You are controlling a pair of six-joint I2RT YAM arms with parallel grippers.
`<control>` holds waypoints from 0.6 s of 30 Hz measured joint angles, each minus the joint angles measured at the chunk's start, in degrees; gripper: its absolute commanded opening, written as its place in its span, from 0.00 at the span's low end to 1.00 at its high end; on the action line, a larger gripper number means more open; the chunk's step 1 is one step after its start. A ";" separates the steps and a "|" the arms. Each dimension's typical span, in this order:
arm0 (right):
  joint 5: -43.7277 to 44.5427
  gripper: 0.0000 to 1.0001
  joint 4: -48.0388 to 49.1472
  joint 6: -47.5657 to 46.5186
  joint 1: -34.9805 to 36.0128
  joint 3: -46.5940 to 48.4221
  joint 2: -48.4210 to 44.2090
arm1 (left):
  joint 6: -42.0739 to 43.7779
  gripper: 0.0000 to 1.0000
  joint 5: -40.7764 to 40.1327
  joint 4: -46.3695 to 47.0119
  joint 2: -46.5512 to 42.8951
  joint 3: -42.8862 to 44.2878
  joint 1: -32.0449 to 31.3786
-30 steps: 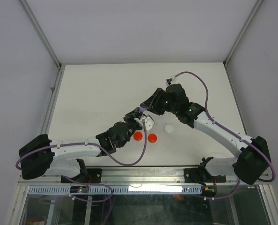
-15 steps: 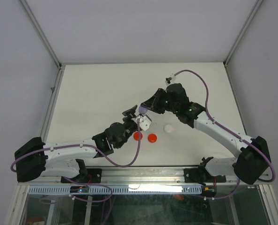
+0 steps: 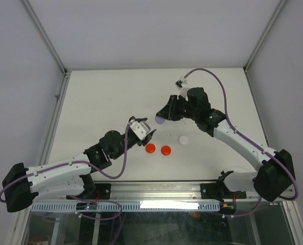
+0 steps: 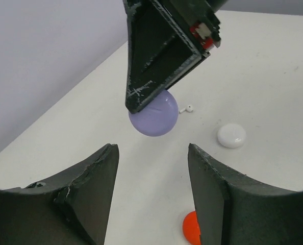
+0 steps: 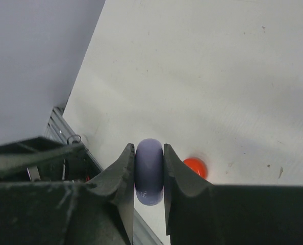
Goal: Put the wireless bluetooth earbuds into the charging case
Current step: Pick up the charging case at the center of the board.
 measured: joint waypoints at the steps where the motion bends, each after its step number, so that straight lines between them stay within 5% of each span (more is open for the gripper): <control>1: -1.49 0.00 -0.04 -2.43 -0.04 0.00 -0.02 | -1.44 0.57 2.29 -0.74 -0.85 0.00 1.46; 8: -13.62 0.00 -1.46 -19.80 -0.09 0.15 -1.49 | -10.64 0.55 19.89 -2.54 -4.13 -0.02 11.82; 18: -27.34 0.00 -5.14 -35.65 -0.11 3.02 -4.17 | -18.97 0.50 39.65 -2.43 -1.81 -0.02 18.21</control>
